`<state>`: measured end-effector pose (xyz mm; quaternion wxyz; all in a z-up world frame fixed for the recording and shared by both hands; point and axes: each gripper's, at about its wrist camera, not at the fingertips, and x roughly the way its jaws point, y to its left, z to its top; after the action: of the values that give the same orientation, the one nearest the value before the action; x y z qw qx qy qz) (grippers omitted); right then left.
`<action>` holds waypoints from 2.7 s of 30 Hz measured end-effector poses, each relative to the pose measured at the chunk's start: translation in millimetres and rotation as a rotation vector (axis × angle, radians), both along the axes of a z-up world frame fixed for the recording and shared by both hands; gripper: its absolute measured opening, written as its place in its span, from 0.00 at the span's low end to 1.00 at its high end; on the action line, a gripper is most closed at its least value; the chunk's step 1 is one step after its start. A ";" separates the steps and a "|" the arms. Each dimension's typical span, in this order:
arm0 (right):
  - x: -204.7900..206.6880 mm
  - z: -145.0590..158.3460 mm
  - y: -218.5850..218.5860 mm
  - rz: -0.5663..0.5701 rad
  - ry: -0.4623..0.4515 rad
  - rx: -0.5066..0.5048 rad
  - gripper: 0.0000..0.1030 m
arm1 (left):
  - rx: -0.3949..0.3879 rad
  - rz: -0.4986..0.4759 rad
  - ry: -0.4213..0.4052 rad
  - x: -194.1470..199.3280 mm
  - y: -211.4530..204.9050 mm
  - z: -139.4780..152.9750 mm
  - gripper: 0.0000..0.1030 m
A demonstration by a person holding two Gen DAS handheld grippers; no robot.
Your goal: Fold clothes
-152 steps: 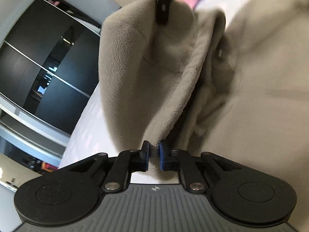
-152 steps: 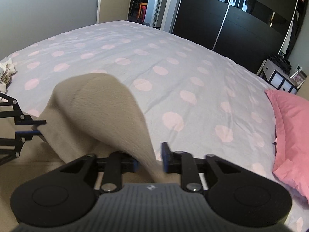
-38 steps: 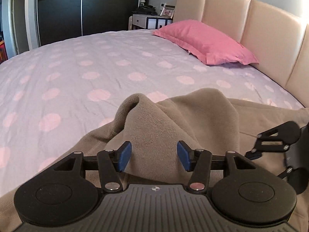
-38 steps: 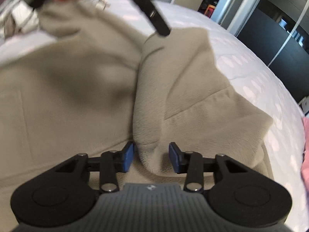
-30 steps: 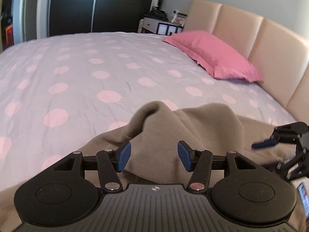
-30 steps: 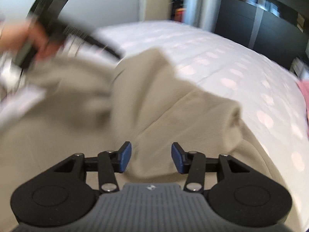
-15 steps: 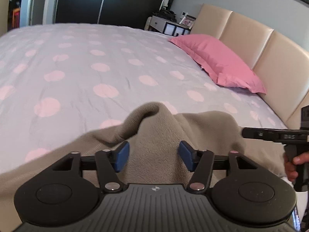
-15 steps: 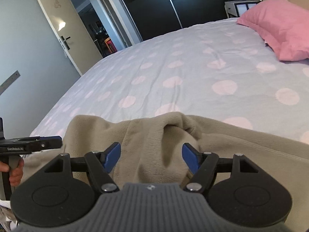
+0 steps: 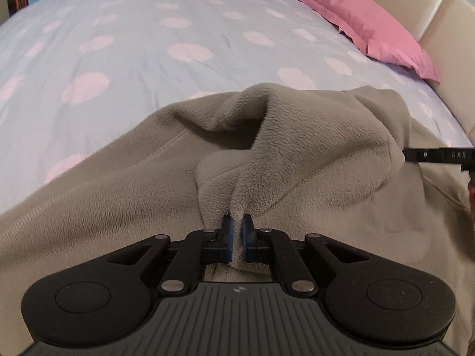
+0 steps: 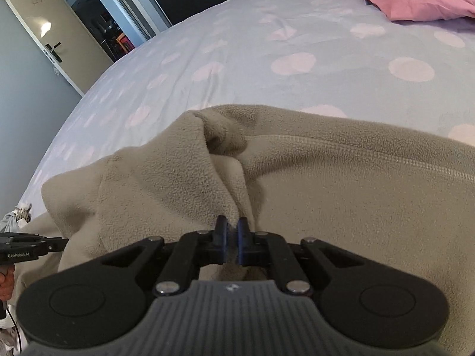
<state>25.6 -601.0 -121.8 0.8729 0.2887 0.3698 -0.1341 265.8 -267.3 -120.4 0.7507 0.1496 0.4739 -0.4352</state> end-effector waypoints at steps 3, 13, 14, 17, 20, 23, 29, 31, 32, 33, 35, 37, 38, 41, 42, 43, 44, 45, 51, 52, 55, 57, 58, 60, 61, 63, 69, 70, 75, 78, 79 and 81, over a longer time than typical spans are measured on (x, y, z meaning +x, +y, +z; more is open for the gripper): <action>0.1 13.1 6.3 0.046 -0.011 -0.060 0.15 | -0.018 -0.016 0.016 2.4 0.9 11.4 0.09; 13.7 61.3 -1.0 0.022 -0.183 -0.070 0.60 | -0.212 0.078 -0.001 27.9 -8.2 62.2 0.57; 19.5 61.6 -4.2 0.006 -0.191 -0.059 0.60 | -0.219 0.100 0.023 34.3 -13.5 59.8 0.57; 36.8 52.2 -14.7 -0.047 -0.202 0.019 0.60 | -0.265 0.171 0.169 54.9 -20.9 43.0 0.55; 49.5 32.4 -23.5 -0.106 -0.200 0.112 0.52 | -0.280 0.211 0.257 66.3 -27.4 18.8 0.27; 55.4 14.4 -30.5 -0.132 -0.203 0.177 0.19 | -0.270 0.247 0.274 72.1 -25.8 -4.3 0.10; 59.0 -9.8 -28.1 -0.077 -0.141 0.116 0.12 | -0.265 0.290 0.271 76.0 -13.5 -36.1 0.11; 60.2 -11.7 -25.7 -0.065 -0.131 0.082 0.12 | -0.259 0.288 0.246 70.7 -14.5 -32.8 0.12; 61.0 -10.0 -25.6 -0.066 -0.126 0.079 0.13 | -0.256 0.287 0.234 68.0 -15.0 -31.2 0.12; 61.7 -8.3 -25.5 -0.068 -0.121 0.076 0.13 | -0.254 0.285 0.223 65.5 -15.0 -28.9 0.14; 60.4 -0.3 -21.6 -0.057 -0.119 0.042 0.18 | -0.263 0.274 0.194 60.5 -9.2 -17.1 0.21; 55.7 13.6 -13.4 -0.043 -0.125 -0.029 0.33 | -0.251 0.274 0.114 51.3 -0.6 0.9 0.36; 52.3 22.2 -8.3 -0.035 -0.132 -0.074 0.40 | -0.246 0.271 0.070 46.2 3.7 9.8 0.39; 37.9 46.0 9.0 0.011 -0.175 -0.200 0.40 | -0.263 0.200 -0.073 20.3 15.7 36.9 0.39; 32.7 52.0 16.7 0.030 -0.188 -0.236 0.40 | -0.279 0.174 -0.105 10.7 18.3 45.1 0.38; 28.1 57.2 25.0 0.053 -0.198 -0.270 0.40 | -0.296 0.142 -0.138 -0.2 19.5 52.5 0.36; 24.5 60.3 34.4 0.083 -0.201 -0.304 0.40 | -0.300 0.102 -0.169 -11.4 17.8 57.7 0.35; 21.4 62.4 44.5 0.114 -0.199 -0.340 0.40 | -0.299 0.060 -0.201 -22.5 15.3 62.2 0.35; 1.9 48.8 95.5 0.301 -0.136 -0.485 0.59 | -0.114 -0.125 -0.312 -72.5 -4.8 29.4 0.31; -0.4 42.4 100.3 0.322 -0.110 -0.494 0.60 | -0.083 -0.123 -0.307 -74.2 -4.3 19.6 0.27; -1.6 13.2 103.6 0.375 0.018 -0.489 0.66 | 0.013 -0.106 -0.279 -71.6 2.2 -11.1 0.20; -3.3 -6.2 99.8 0.403 0.067 -0.462 0.67 | -0.034 -0.059 -0.228 -65.7 13.9 -19.6 0.20; -7.0 -9.1 96.5 0.397 0.038 -0.450 0.67 | -0.037 -0.051 -0.219 -64.3 15.4 -19.1 0.19; -9.1 -11.6 92.2 0.403 0.019 -0.441 0.67 | -0.030 -0.045 -0.223 -65.6 15.8 -17.2 0.19; -8.1 -10.9 91.8 0.409 0.025 -0.444 0.67 | -0.022 -0.045 -0.232 -67.7 15.3 -15.9 0.19; -5.9 -7.4 91.9 0.410 0.047 -0.445 0.67 | -0.007 -0.044 -0.242 -71.8 16.2 -12.2 0.19; -13.2 11.9 92.8 0.338 0.107 -0.409 0.67 | -0.035 -0.027 -0.265 -86.3 23.3 8.7 0.19; -16.9 17.4 96.0 0.337 0.090 -0.419 0.65 | -0.051 -0.026 -0.270 -89.2 23.6 12.6 0.19; -20.5 38.7 119.2 0.320 0.006 -0.433 0.42 | -0.113 -0.043 -0.273 -109.4 4.3 31.5 0.19; -12.6 44.6 134.3 0.302 -0.041 -0.416 0.36 | -0.136 -0.066 -0.264 -121.1 -13.4 33.8 0.19; -10.1 45.2 139.0 0.292 -0.058 -0.406 0.31 | -0.139 -0.071 -0.259 -124.8 -17.4 32.5 0.19; -9.7 39.0 148.5 0.273 -0.088 -0.358 0.28 | -0.141 -0.077 -0.242 -130.2 -24.0 27.3 0.19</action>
<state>15.9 -452.4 -82.9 0.9356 0.0820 0.3372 -0.0654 135.5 -291.3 -93.2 0.7938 0.1661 0.3418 -0.4749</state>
